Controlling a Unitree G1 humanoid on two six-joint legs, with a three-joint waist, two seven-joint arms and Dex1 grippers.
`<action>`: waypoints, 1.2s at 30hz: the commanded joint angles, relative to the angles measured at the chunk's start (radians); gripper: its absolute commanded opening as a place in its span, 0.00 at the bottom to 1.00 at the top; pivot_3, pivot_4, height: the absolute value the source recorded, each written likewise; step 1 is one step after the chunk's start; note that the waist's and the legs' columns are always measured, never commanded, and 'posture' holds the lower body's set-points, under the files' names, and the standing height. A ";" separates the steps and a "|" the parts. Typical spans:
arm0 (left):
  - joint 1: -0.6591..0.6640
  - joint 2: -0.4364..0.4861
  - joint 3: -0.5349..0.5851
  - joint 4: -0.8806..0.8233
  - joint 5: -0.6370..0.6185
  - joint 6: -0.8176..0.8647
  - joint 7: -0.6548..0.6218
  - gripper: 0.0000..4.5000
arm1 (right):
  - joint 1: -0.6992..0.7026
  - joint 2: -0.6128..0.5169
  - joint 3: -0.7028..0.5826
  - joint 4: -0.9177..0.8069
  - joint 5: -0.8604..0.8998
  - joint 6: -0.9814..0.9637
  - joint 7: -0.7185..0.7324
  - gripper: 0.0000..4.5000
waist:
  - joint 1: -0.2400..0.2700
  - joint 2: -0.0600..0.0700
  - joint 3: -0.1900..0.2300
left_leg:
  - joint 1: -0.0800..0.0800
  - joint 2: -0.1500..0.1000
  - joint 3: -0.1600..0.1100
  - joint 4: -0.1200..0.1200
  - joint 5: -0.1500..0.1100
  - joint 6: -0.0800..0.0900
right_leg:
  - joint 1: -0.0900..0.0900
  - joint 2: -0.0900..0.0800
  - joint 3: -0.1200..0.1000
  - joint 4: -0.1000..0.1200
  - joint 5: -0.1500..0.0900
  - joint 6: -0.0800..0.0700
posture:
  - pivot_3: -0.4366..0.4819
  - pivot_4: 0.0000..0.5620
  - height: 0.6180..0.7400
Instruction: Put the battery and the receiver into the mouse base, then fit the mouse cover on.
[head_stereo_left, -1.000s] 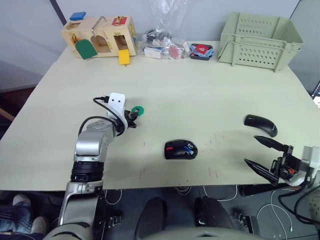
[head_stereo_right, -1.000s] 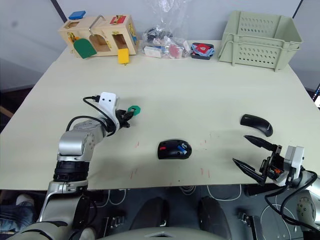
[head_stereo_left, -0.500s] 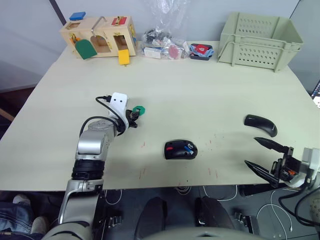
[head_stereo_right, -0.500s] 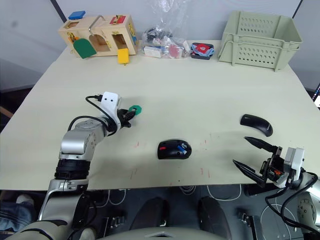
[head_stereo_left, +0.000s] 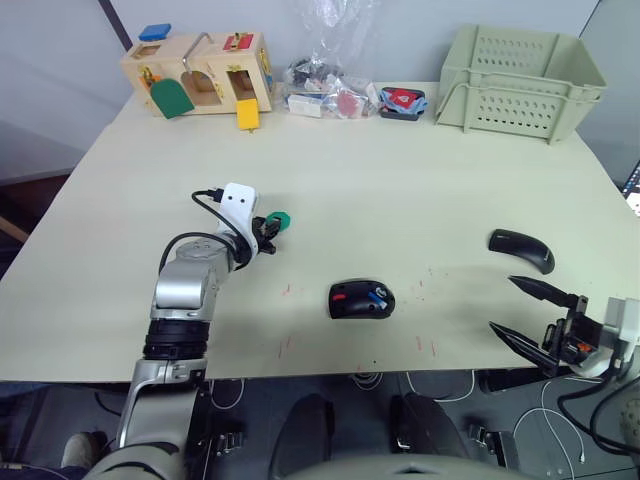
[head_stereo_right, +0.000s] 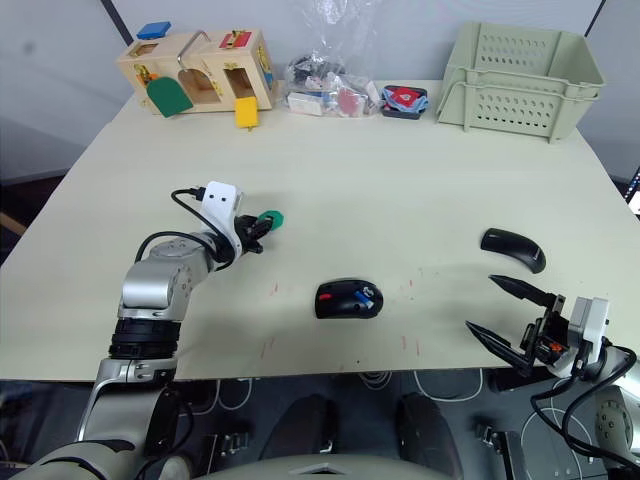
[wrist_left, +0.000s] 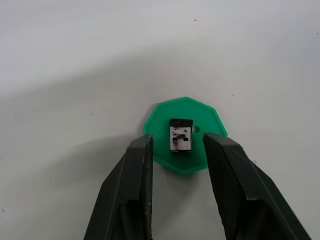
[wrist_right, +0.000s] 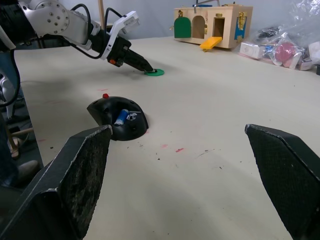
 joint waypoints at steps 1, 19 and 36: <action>-0.025 0.005 0.005 0.001 0.003 -0.022 -0.005 0.38 | 0.007 0.003 -0.011 -0.022 0.005 -0.019 0.003 1.00 | 0.000 0.000 0.000 | 0.000 0.000 0.000 0.000 0.000 0.000 | 0.000 0.000 0.000 0.000 0.000 0.000 | 0.48 0.27 1.00; -0.032 -0.004 -0.005 0.049 0.011 -0.044 -0.022 0.38 | 0.022 0.013 -0.014 -0.025 0.000 -0.031 0.001 1.00 | 0.000 0.000 0.000 | 0.000 0.000 0.000 0.000 0.000 0.000 | 0.000 0.000 0.000 0.000 0.000 0.000 | 0.48 0.27 1.00; -0.028 -0.012 0.011 0.039 0.004 -0.024 -0.005 0.11 | 0.027 0.012 -0.011 -0.026 0.003 -0.037 0.001 1.00 | 0.000 0.000 0.000 | 0.000 0.000 0.000 0.000 0.000 0.000 | 0.000 0.000 0.000 0.000 0.000 0.000 | 0.48 0.27 1.00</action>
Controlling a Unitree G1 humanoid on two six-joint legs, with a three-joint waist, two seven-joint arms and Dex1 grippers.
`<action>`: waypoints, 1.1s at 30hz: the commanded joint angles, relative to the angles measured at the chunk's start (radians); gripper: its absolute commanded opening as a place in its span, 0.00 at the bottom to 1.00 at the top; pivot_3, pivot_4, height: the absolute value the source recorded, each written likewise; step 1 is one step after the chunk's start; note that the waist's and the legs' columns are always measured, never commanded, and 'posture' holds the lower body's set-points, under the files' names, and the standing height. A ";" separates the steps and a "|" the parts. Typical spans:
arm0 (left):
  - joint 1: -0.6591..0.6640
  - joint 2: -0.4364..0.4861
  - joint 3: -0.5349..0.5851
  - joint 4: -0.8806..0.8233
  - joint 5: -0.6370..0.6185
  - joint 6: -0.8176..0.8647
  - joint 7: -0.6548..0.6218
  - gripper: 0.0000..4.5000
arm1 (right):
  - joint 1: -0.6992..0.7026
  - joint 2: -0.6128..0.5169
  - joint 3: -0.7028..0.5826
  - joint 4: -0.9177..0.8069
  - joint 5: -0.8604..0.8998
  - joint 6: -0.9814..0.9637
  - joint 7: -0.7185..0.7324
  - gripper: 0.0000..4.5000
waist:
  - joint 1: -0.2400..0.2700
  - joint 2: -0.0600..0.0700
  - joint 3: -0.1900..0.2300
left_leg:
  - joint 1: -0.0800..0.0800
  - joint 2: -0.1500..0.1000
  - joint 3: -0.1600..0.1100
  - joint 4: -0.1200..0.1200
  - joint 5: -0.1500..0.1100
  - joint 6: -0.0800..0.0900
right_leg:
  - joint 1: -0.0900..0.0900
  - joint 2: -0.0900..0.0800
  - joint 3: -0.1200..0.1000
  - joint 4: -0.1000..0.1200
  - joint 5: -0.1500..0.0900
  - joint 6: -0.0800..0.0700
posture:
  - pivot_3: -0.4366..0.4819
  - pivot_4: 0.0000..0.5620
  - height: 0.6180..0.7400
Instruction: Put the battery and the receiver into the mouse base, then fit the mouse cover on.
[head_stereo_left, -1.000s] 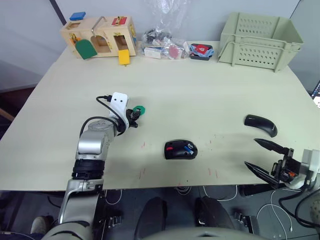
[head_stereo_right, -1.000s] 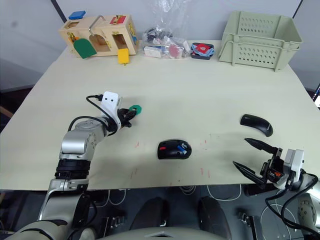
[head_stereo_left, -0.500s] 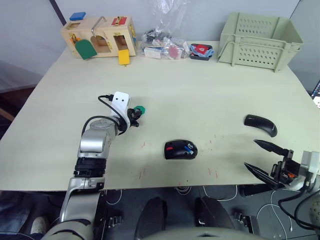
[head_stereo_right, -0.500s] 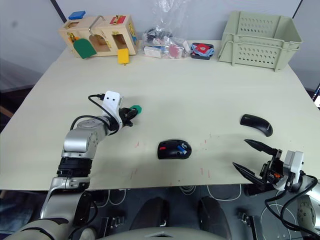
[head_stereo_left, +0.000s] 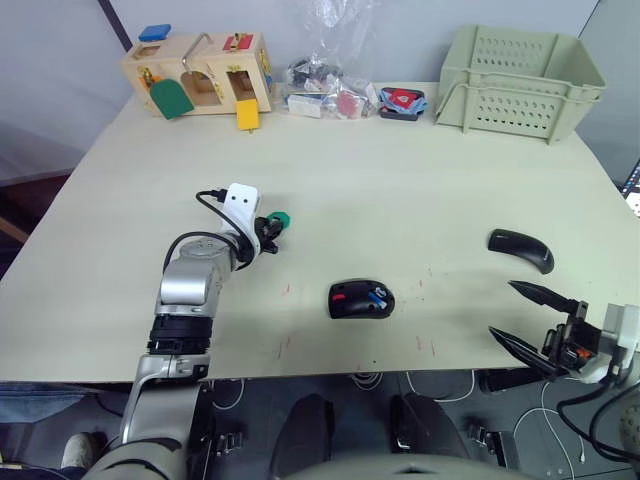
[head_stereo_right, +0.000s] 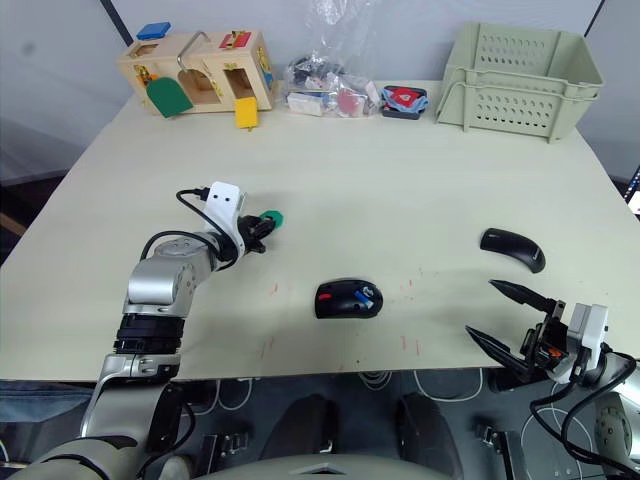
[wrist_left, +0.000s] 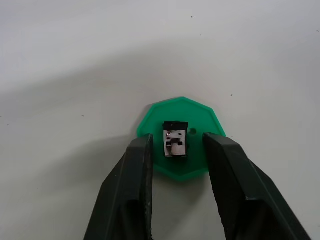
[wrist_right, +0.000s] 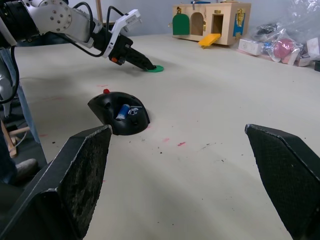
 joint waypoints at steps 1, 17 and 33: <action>-0.007 -0.003 0.018 -0.019 -0.007 0.006 0.009 0.03 | 0.002 0.001 -0.011 -0.026 0.011 -0.014 0.001 1.00 | 0.000 0.000 0.000 | 0.000 0.000 0.000 0.000 0.000 0.000 | 0.000 0.000 0.000 0.000 0.000 0.000 | 0.48 0.27 1.00; 0.004 0.012 0.022 -0.042 -0.015 -0.021 -0.016 0.00 | 0.001 -0.005 -0.010 -0.050 0.021 0.004 -0.008 1.00 | 0.000 0.000 0.000 | 0.000 0.000 0.000 0.000 0.000 0.000 | 0.000 0.000 0.000 0.000 0.000 0.000 | 0.48 0.27 1.00; 0.044 0.237 -0.034 -0.075 -0.075 -0.137 -0.428 0.00 | -0.026 -0.012 -0.013 -0.062 0.051 0.024 0.014 1.00 | 0.000 0.000 0.000 | 0.000 0.000 0.002 0.000 0.000 0.000 | 0.000 0.000 0.000 0.000 -0.002 -0.004 | 0.48 0.27 1.00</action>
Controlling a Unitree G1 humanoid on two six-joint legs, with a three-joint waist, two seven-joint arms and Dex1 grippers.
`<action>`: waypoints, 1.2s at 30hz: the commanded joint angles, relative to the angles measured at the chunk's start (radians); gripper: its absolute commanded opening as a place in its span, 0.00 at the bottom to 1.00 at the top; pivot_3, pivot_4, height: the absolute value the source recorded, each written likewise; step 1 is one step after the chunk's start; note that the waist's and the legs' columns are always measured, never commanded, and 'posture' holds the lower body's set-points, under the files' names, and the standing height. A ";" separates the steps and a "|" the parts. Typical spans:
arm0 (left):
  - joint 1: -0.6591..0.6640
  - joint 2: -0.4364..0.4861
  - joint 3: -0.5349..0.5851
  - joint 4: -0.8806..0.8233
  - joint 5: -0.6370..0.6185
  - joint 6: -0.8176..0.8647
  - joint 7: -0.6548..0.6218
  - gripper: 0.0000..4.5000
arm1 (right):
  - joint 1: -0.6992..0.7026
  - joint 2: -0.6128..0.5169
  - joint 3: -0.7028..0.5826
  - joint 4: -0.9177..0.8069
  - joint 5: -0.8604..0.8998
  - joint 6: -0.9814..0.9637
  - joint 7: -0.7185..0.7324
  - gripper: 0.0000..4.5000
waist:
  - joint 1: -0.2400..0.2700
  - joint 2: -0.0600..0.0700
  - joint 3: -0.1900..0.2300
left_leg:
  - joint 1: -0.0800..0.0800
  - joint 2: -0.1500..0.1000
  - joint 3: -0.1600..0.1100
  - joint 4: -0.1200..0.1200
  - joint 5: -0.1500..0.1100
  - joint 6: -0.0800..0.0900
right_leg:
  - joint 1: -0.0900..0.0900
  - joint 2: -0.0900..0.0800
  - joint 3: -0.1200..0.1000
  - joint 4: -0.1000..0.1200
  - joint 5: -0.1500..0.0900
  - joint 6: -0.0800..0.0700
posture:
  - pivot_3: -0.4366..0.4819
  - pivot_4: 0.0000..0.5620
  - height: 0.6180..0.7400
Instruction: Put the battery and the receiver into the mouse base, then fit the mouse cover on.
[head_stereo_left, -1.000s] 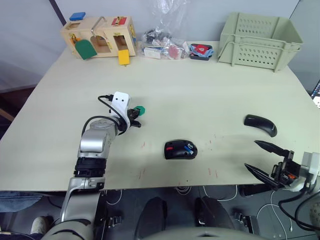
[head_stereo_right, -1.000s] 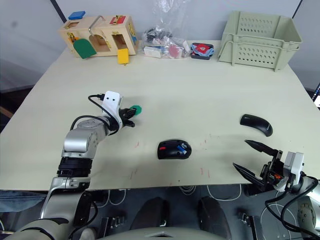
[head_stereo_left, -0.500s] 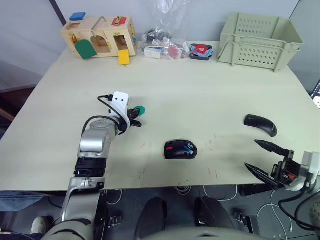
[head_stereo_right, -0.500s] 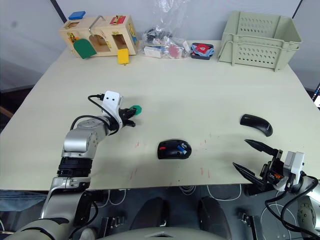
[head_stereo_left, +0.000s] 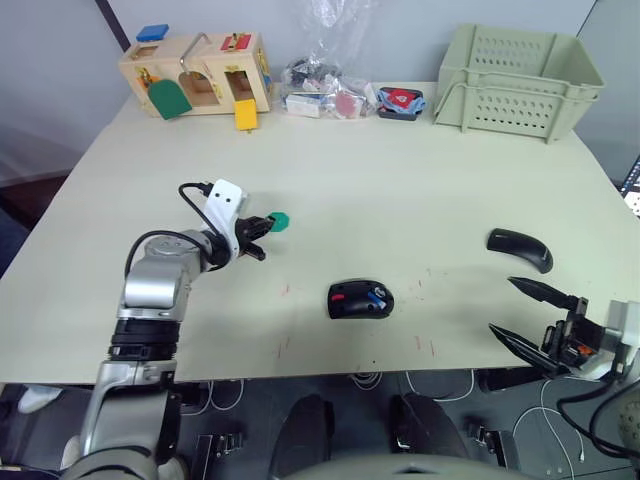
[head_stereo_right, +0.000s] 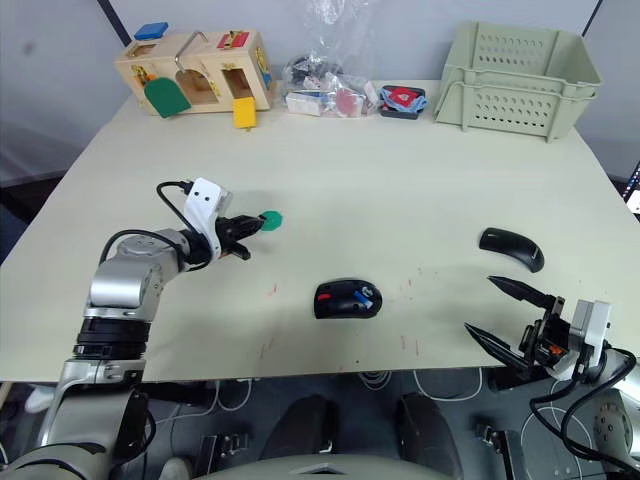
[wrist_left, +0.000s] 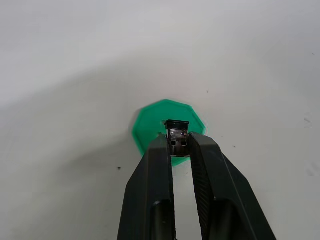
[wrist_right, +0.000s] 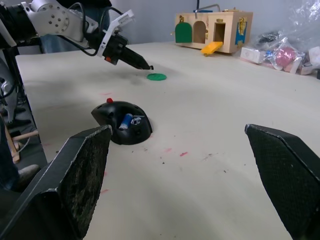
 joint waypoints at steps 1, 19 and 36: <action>0.002 0.069 -0.019 -0.037 -0.034 -0.063 -0.152 0.00 | -0.013 -0.011 -0.014 -0.043 0.028 0.006 0.006 1.00 | 0.000 0.000 0.000 | 0.000 0.000 0.001 0.000 0.000 0.000 | 0.000 0.000 0.000 0.000 0.000 0.000 | 0.48 0.27 1.00; -0.130 0.124 -0.206 -0.078 -0.069 -0.247 -0.623 0.00 | -0.128 -0.115 0.064 -0.275 0.098 0.305 -0.110 1.00 | 0.000 0.000 0.001 | -0.001 0.001 0.006 0.000 0.000 0.000 | -0.001 0.000 0.001 0.000 0.000 0.000 | 0.48 0.27 1.00; -0.212 0.033 -0.319 -0.172 -0.077 -0.250 -0.718 0.00 | -0.334 -0.240 0.199 -0.442 0.236 0.879 -0.463 1.00 | -0.001 -0.003 0.002 | -0.002 0.001 0.005 0.001 0.000 0.000 | -0.002 0.001 0.001 0.000 0.000 0.000 | 0.48 0.27 1.00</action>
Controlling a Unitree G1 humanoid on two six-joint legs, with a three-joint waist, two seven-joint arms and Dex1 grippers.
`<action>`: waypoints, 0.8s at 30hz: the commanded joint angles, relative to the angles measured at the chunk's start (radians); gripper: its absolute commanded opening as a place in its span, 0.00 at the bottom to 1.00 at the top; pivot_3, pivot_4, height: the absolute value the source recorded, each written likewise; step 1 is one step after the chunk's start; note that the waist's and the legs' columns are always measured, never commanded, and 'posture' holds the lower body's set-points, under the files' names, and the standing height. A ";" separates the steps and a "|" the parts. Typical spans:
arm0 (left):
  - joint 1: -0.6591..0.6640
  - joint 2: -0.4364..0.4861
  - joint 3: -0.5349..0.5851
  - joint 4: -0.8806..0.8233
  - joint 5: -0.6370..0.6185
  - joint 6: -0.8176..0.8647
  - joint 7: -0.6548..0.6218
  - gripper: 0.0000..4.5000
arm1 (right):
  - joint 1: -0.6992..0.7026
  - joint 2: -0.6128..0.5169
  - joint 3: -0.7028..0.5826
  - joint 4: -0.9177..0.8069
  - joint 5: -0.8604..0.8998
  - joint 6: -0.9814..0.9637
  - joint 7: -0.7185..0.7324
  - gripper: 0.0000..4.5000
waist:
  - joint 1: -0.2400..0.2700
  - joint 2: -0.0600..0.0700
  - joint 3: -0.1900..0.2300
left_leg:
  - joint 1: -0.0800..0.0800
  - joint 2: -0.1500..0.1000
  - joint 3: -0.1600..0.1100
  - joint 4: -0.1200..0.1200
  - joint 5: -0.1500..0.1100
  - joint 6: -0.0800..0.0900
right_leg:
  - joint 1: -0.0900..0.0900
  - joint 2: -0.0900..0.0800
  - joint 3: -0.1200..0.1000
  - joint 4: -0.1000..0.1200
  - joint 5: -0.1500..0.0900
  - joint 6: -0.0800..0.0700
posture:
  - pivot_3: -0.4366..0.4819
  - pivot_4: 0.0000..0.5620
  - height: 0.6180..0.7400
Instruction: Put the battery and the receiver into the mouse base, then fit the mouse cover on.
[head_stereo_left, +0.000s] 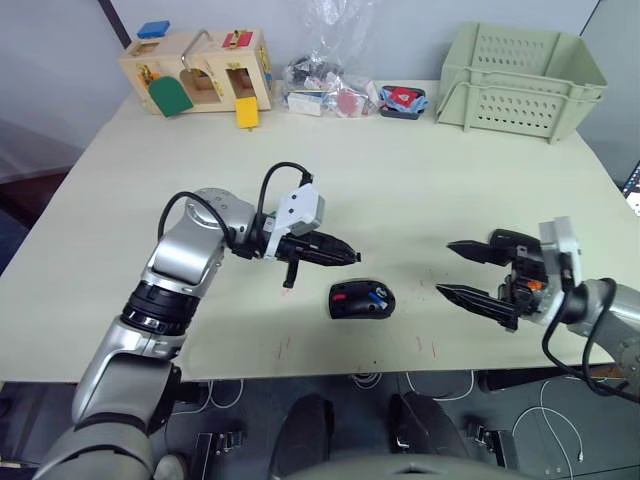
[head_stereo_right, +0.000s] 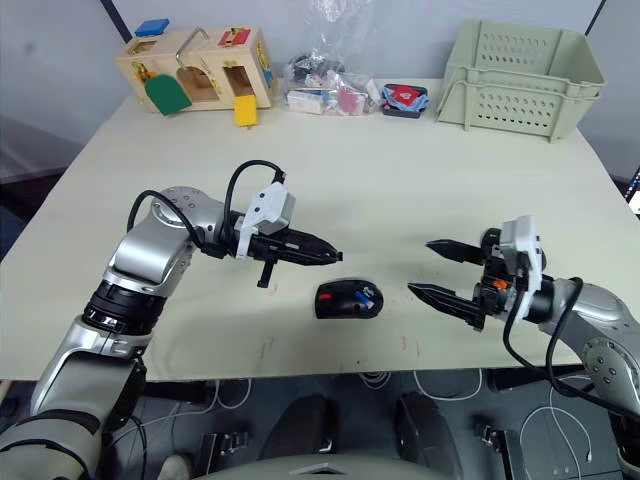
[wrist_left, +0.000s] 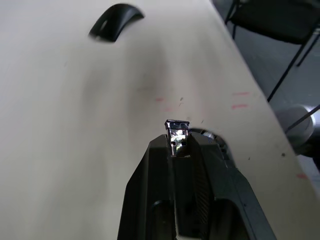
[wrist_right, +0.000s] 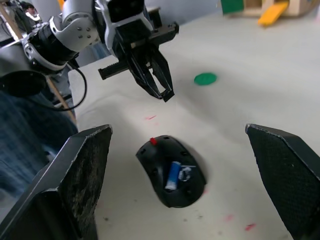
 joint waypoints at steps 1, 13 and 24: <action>-0.012 -0.014 -0.012 -0.038 -0.001 -0.024 -0.005 0.00 | -0.056 -0.021 0.032 -0.054 0.004 0.085 -0.073 1.00 | 0.000 0.000 0.000 | 0.000 0.000 0.000 0.000 0.000 0.000 | 0.000 0.000 0.000 0.000 0.000 0.000 | 0.48 0.27 1.00; -0.030 -0.065 -0.047 -0.018 0.017 -0.058 0.016 0.00 | -0.219 0.067 0.041 -0.013 0.245 0.416 -0.343 1.00 | -0.001 -0.001 0.001 | -0.004 0.000 -0.002 0.001 0.000 0.000 | -0.002 0.000 -0.002 -0.001 0.002 0.003 | 0.48 0.27 1.00; -0.030 -0.080 -0.052 -0.016 0.021 -0.067 0.015 0.00 | -0.306 0.131 0.061 0.131 0.600 0.599 -0.626 0.36 | -0.001 -0.001 0.001 | -0.013 0.000 -0.007 0.003 0.000 0.000 | -0.008 0.000 -0.005 0.000 0.003 0.003 | 0.48 0.27 1.00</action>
